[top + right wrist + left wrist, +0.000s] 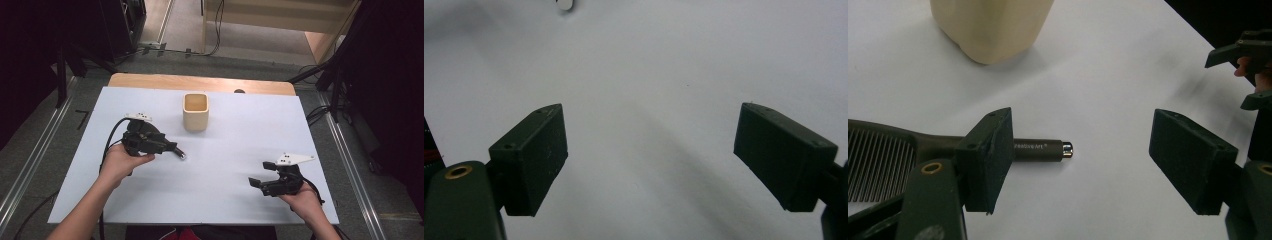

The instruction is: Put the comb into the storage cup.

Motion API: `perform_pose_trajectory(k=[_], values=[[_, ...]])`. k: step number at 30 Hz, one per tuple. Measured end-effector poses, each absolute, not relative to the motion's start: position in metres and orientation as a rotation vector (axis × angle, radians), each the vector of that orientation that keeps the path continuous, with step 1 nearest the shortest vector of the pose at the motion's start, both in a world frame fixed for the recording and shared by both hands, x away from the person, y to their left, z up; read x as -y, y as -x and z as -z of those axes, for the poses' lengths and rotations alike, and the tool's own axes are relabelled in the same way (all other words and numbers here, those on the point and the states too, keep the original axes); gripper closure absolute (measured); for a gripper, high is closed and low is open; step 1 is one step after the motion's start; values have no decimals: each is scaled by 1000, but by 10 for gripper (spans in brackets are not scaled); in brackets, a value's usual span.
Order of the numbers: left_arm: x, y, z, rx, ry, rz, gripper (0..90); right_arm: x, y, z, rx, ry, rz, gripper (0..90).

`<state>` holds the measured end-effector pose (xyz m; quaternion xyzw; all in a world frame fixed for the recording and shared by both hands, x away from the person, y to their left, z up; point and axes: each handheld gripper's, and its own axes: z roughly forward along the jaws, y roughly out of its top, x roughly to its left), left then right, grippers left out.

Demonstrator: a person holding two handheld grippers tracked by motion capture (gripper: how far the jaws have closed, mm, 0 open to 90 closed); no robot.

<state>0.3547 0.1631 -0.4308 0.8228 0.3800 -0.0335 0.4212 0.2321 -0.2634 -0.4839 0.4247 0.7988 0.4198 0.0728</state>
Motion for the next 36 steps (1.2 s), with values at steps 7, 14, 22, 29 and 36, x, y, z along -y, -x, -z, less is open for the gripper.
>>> perform_pose_trajectory(k=[7,14,22,29,36], values=[[-154,-362,432,-945,-2069,79,284,264,-232,484,-2396,-1280,-1258,123],[-141,-371,436,-950,-2082,76,291,264,-232,484,-2396,-1281,-1258,123],[-131,-378,440,-973,-2065,107,315,264,-232,483,-2398,-1278,-1257,123],[-131,-376,443,-967,-2059,50,448,265,-231,483,-2398,-1276,-1252,123],[-134,-377,454,-950,-2067,101,883,265,-231,483,-2399,-1274,-1250,123]])
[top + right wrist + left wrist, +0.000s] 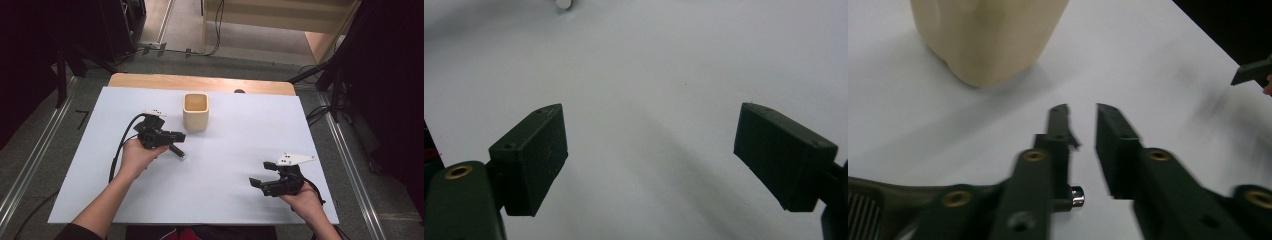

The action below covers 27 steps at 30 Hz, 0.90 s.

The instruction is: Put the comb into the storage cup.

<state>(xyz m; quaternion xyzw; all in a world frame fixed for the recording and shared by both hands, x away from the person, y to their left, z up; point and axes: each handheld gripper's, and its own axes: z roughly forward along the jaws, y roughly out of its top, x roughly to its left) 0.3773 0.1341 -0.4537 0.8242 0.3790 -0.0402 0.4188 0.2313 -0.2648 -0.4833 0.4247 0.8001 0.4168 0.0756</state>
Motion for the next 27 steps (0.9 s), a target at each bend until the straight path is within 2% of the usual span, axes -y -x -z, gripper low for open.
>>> perform_pose_trajectory(k=[27], values=[[-127,-387,494,-1038,-2161,81,900,265,-231,484,-2405,-1269,-1245,123]])
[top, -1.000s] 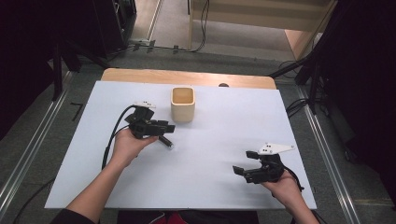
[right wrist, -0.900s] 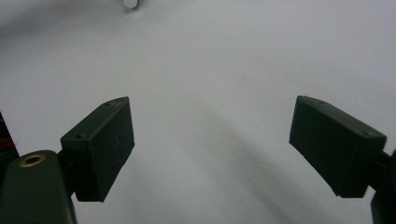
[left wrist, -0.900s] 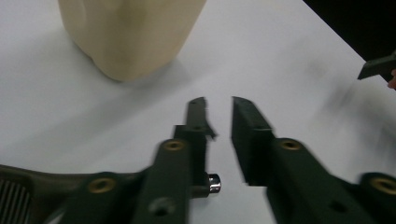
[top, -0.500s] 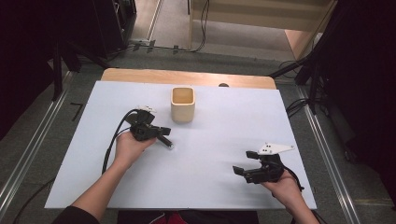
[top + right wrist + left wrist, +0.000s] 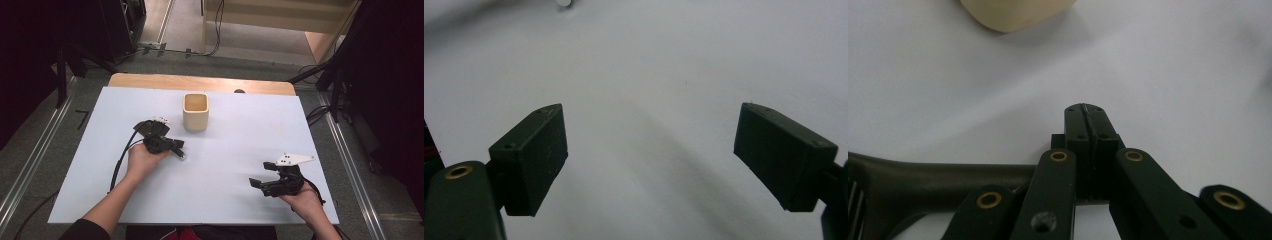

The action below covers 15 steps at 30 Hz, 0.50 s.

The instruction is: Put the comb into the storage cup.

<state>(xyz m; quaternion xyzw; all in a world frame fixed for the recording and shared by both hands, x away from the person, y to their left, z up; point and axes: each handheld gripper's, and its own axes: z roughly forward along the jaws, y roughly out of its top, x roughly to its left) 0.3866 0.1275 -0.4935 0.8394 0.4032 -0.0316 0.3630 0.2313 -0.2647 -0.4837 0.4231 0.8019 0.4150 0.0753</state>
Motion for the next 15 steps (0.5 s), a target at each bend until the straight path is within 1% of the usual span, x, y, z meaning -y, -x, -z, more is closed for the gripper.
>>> perform_pose_trajectory(k=[15], values=[[-131,-387,497,-1054,-2180,96,900,265,-231,484,-2408,-1267,-1243,123]])
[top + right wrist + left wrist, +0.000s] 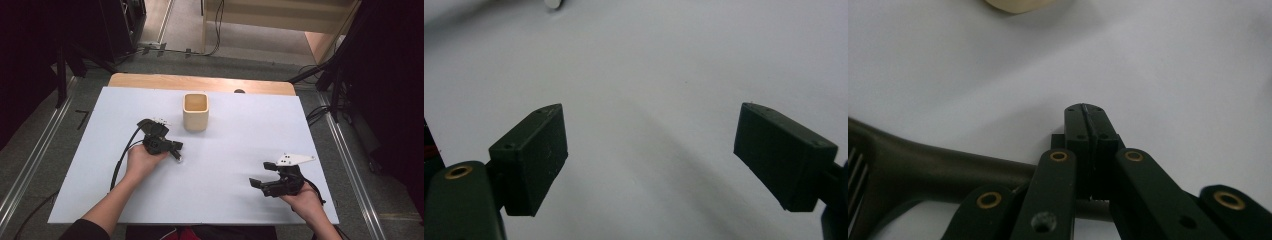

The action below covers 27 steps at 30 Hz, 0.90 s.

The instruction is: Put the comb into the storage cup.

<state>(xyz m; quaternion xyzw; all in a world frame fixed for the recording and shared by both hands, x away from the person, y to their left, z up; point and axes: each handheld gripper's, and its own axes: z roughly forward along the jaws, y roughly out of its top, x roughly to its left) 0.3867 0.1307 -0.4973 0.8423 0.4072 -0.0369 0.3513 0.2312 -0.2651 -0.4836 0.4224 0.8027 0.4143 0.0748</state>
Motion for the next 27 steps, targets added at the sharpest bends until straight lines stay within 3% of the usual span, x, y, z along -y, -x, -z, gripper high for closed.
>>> perform_pose_trajectory(k=[27], values=[[-153,-386,497,-1095,-2186,100,900,266,-231,483,-2408,-1263,-1243,123]])
